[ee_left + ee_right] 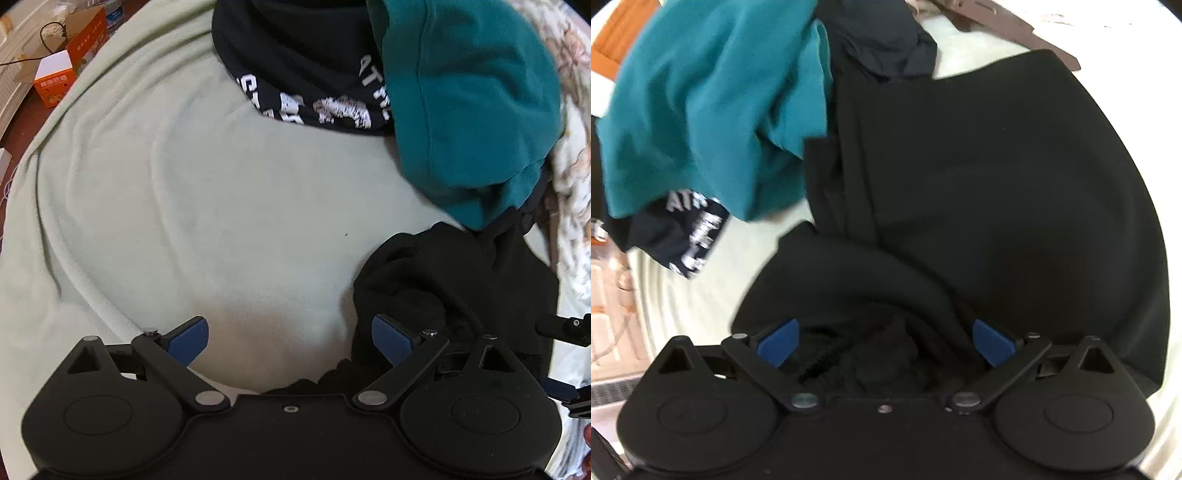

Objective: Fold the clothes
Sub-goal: 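Grasp the black garment's elastic waistband with both grippers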

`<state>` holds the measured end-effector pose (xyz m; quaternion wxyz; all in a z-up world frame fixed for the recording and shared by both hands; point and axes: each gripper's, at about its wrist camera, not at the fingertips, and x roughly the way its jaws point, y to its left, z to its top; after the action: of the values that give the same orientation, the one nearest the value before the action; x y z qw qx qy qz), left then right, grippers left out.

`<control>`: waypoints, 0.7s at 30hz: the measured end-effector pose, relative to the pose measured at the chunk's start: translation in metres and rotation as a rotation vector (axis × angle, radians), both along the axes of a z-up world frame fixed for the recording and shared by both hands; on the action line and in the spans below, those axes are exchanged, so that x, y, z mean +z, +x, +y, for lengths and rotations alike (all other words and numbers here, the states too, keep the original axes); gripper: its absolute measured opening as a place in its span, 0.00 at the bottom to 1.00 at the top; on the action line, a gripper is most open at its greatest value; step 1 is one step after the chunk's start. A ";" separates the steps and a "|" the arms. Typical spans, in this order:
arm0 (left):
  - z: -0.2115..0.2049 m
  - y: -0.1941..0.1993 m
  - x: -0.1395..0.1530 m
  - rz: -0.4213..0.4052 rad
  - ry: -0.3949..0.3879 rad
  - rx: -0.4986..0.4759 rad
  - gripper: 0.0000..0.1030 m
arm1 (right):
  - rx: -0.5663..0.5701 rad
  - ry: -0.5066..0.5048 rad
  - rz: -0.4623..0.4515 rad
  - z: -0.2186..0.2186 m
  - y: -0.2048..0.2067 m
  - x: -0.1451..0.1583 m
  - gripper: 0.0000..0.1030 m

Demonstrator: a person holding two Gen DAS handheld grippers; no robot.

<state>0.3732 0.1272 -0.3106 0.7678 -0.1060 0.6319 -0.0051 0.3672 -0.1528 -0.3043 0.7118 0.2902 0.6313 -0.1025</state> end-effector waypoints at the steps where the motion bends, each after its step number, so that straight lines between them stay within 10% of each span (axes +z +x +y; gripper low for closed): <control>1: -0.002 0.001 -0.004 0.016 0.008 -0.009 0.93 | 0.024 -0.018 0.023 0.000 0.000 -0.004 0.99; 7: -0.006 -0.010 -0.013 0.053 -0.050 -0.072 0.90 | 0.105 -0.056 0.048 0.007 -0.022 -0.005 0.92; 10: -0.005 -0.015 -0.018 0.086 -0.079 -0.086 0.90 | 0.123 -0.030 0.049 0.009 -0.031 -0.007 0.58; 21: 0.000 -0.045 -0.013 0.103 -0.134 -0.133 0.84 | 0.201 -0.072 0.068 0.016 -0.068 0.009 0.42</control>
<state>0.3283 0.1274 -0.3239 0.7234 -0.1149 0.6745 -0.0926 0.2989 -0.1367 -0.2952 0.7066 0.1960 0.6770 -0.0628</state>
